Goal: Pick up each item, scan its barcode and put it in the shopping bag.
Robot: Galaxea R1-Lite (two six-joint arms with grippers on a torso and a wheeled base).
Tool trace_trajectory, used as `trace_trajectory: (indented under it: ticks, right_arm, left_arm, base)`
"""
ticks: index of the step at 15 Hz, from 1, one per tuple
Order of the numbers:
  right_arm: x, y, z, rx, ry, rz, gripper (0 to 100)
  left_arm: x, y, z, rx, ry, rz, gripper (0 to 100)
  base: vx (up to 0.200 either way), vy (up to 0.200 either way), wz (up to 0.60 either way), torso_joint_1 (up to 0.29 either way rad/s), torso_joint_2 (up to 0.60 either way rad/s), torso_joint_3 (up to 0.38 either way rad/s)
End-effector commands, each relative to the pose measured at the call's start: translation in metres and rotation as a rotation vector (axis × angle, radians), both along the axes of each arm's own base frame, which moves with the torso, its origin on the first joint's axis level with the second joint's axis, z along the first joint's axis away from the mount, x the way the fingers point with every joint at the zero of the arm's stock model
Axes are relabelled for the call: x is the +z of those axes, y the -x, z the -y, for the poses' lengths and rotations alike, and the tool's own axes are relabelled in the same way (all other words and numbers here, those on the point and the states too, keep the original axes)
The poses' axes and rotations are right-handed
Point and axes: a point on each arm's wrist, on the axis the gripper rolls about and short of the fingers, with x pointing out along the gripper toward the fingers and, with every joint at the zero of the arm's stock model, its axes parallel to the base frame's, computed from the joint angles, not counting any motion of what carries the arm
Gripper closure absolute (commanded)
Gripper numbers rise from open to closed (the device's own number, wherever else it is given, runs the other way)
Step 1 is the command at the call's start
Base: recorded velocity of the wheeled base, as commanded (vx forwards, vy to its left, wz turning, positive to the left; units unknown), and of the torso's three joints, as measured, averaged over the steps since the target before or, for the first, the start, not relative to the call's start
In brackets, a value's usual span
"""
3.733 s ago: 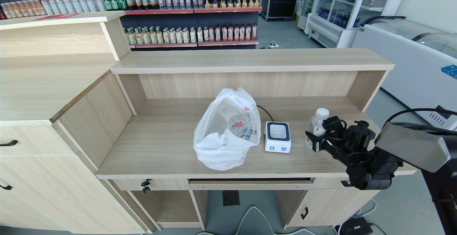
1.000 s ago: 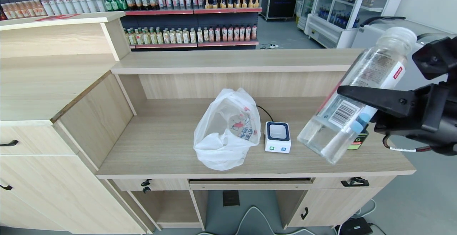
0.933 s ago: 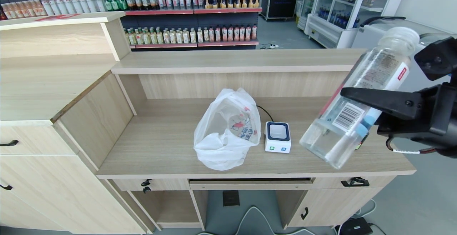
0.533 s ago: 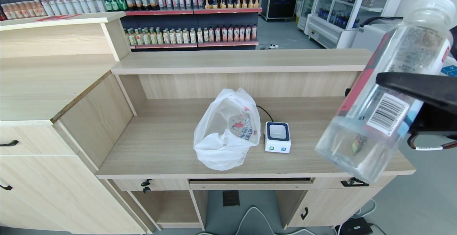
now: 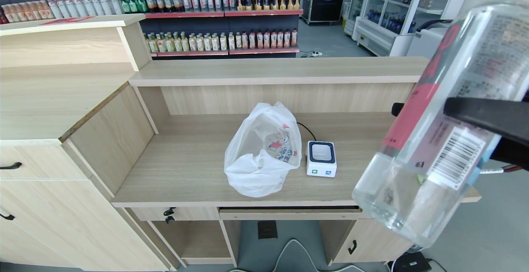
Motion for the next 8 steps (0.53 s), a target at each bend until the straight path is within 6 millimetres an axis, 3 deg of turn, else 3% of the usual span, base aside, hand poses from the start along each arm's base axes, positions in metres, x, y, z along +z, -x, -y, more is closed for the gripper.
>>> trace_trajectory:
  ticks: [1, 8]
  right_arm:
    - [-0.0058, -0.0057, -0.0069, 0.01, 0.022, 0.017, 100]
    - [-0.0056, 0.0, -0.0157, 0.06, 0.027, 0.047, 100]
  left_arm:
    - [0.0, 0.0, 0.0, 0.0, 0.0, 0.0, 100]
    - [0.0, 0.0, 0.0, 0.0, 0.0, 0.0, 100]
  base:
    - [0.0, 0.0, 0.0, 0.0, 0.0, 0.0]
    - [0.0, 0.0, 0.0, 0.0, 0.0, 0.0]
